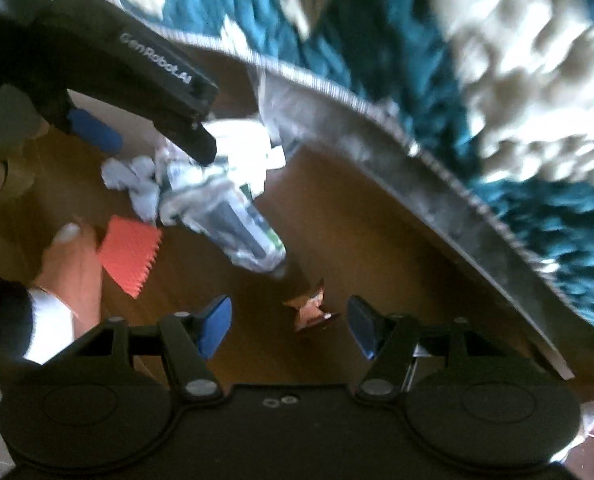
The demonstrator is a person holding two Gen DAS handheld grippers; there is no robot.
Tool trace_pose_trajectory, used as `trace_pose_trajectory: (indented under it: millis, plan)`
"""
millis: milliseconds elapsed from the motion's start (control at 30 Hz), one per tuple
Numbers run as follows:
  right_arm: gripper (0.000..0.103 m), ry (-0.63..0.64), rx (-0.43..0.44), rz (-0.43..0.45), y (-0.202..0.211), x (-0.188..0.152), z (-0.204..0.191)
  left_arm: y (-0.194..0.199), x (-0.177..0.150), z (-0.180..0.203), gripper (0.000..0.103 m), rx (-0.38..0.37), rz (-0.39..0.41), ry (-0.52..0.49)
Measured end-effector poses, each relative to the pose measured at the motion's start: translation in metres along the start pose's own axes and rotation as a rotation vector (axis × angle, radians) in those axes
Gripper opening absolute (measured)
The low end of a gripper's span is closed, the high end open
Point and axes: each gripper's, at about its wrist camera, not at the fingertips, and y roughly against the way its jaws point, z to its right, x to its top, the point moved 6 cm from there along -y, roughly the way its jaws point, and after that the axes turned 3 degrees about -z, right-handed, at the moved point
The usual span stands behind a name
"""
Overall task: Collect trash
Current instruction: 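Move both tools down to the trash pile beside the quilt, then grasp the white printed plastic bag with the left tool while the right tool grasps the brown snack wrapper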
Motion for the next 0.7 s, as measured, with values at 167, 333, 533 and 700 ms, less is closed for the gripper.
trace_pose_trajectory:
  millis: [167, 333, 533, 700]
  plan:
    - [0.064, 0.064, -0.004, -0.085, -0.049, -0.008, 0.001, -0.053, -0.001, -0.003, 0.089, 0.007, -0.088, 0.05]
    - [0.064, 0.105, 0.01, -0.15, -0.089, -0.015, 0.0, -0.097, 0.002, -0.001, 0.089, 0.001, -0.148, 0.076]
    - [0.063, 0.179, 0.005, -0.19, -0.122, -0.016, -0.003, -0.135, 0.006, -0.011, 0.089, -0.011, -0.209, 0.162]
    - [0.062, 0.196, -0.004, -0.203, -0.142, -0.015, -0.001, -0.154, 0.007, -0.019, 0.089, -0.009, -0.229, 0.205]
